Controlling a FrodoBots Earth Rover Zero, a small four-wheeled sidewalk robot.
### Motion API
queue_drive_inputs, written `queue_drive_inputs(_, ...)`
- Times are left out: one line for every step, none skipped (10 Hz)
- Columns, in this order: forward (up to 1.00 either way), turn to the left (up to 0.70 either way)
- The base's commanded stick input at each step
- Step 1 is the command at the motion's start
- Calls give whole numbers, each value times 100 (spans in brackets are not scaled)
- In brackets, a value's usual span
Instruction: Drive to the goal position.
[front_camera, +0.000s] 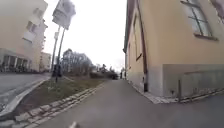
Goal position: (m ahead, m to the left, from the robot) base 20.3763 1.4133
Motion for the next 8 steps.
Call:
queue_drive_inputs(100,0)
queue_drive_inputs(100,0)
queue_drive_inputs(100,0)
queue_drive_inputs(100,0)
queue_drive_inputs(100,0)
queue_drive_inputs(100,0)
queue_drive_inputs(100,0)
queue_drive_inputs(100,0)
